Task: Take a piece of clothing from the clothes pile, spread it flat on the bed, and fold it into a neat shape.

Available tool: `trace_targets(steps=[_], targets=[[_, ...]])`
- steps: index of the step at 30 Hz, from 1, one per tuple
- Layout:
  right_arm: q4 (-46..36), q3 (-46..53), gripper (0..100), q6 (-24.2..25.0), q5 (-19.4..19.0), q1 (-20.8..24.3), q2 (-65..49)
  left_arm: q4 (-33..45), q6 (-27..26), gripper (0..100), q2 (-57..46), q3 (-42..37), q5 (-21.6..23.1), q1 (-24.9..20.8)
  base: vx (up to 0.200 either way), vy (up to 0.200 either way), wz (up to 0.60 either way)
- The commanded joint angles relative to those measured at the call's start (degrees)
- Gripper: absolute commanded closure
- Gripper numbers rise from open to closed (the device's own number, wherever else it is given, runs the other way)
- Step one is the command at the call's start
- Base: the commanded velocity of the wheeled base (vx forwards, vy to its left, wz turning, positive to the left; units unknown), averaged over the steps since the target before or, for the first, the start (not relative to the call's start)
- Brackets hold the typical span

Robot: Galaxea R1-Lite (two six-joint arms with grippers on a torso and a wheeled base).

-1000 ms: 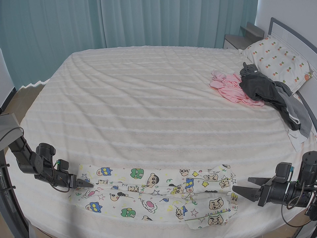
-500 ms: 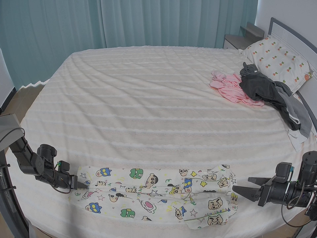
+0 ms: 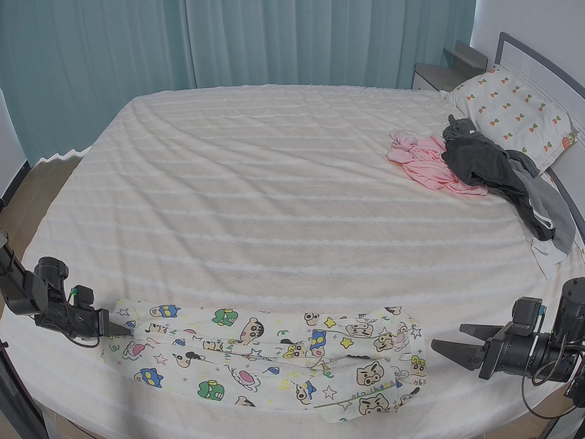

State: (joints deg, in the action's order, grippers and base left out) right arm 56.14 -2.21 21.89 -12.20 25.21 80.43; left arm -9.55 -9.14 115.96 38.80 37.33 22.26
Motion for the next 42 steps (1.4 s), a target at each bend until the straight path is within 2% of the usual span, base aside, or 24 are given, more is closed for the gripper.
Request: trace_targets(steps=[1, 4, 5, 6, 8, 9, 12, 13, 14, 16, 23, 26, 28, 31, 32, 34, 38, 39, 40, 41, 42], targets=[[0.0, 0.0, 0, 0.0, 0.1, 0.0, -0.5, 2.2, -0.3, 100, -3.9, 1.8, 0.7, 4.4, 0.0, 0.0, 0.0], [0.0, 0.0, 0, 0.0, 0.0, 0.0, -0.5, 3.5, -0.4, 100, -4.0, 3.7, 0.8, 8.7, 0.0, 0.0, 0.0], [0.0, 0.0, 0, 0.0, 0.0, 0.0, -0.5, 3.5, -0.4, 100, -4.0, 3.7, 0.8, 8.7, 0.0, 0.0, 0.0], [0.0, 0.0, 0, 0.0, 0.1, 0.0, -0.5, 4.1, -0.4, 100, -3.5, 5.4, 1.4, 11.8, 0.0, 0.0, 0.0], [0.0, 0.0, 0, 0.0, 0.1, 0.0, -0.4, 4.4, -0.3, 100, -3.3, 6.5, 2.2, 13.3, 0.0, 0.0, 0.0], [0.0, 0.0, 0, 0.0, 0.0, 0.0, -0.3, 5.9, -0.3, 100, -2.8, 8.7, 4.2, 16.8, 0.0, 0.0, 0.0], [0.0, 0.0, 0, 0.0, 0.0, 0.0, -0.3, 10.4, -0.3, 100, -2.0, 12.9, 6.0, 21.4, 0.0, 0.0, 0.0], [0.0, 0.0, 0, 0.0, 0.0, 0.0, -0.3, 10.4, -0.3, 100, -2.0, 12.9, 6.0, 21.4, 0.0, 0.0, 0.0], [0.0, 0.0, 0, 0.0, 0.0, 0.0, -0.4, 13.5, -0.3, 100, -1.4, 16.1, 7.8, 24.6, 0.0, 0.0, 0.0], [0.0, 0.0, 0, 0.0, 0.1, 0.0, -0.4, 16.7, -0.3, 100, -1.4, 19.1, 9.9, 27.1, 0.0, 0.0, 0.0], [0.0, -0.1, 0, 0.0, 0.1, 0.0, -0.5, 21.2, -0.3, 100, -2.9, 24.7, 10.9, 31.7, 0.0, 0.0, 0.0], [0.0, -0.1, 0, 0.0, 0.0, 0.0, -0.2, 23.3, -0.2, 100, -4.5, 25.3, 10.9, 32.1, 0.0, 0.0, 0.0], [0.0, 0.0, 0, 0.0, 0.0, 0.1, -0.1, 25.5, -0.1, 100, -6.7, 24.7, 11.0, 31.5, 0.0, 0.0, 0.0], [0.0, -0.1, 0, 0.0, 0.0, 0.0, -0.3, 30.0, 0.1, 100, -10.7, 23.2, 11.7, 28.0, 0.0, 0.0, 0.0], [0.0, -0.1, 0, 0.0, 0.0, 0.0, -0.4, 32.9, 0.3, 100, -14.1, 22.1, 11.7, 24.9, 0.0, 0.0, 0.0], [0.0, -0.1, 0, 0.0, 0.0, 0.0, -0.4, 34.5, 0.5, 100, -17.0, 20.6, 11.7, 22.2, 0.0, 0.0, 0.0], [0.0, 0.0, 0, 0.0, 0.0, 0.1, -0.3, 34.8, 2.2, 100, -24.0, 14.9, 11.7, 11.6, 0.0, 0.0, 0.0], [0.0, 0.0, 0, 0.0, 0.0, 0.1, -0.3, 34.8, 2.3, 100, -24.3, 14.7, 11.7, 11.2, 0.0, 0.0, 0.0], [0.0, 0.0, 0, 0.0, 0.0, 0.1, -0.3, 34.7, 3.5, 100, -25.9, 13.7, 11.6, 7.4, 0.0, 0.0, 0.0], [0.0, 0.0, 0, 0.0, 0.0, 0.1, -0.3, 34.7, 3.7, 100, -26.0, 13.7, 11.6, 6.9, 0.0, 0.0, 0.0], [0.0, 0.0, 0, 0.0, 0.0, 0.1, -0.3, 34.7, 5.8, 100, -27.0, 13.4, 11.6, 2.7, 0.0, 0.0, 0.0]])
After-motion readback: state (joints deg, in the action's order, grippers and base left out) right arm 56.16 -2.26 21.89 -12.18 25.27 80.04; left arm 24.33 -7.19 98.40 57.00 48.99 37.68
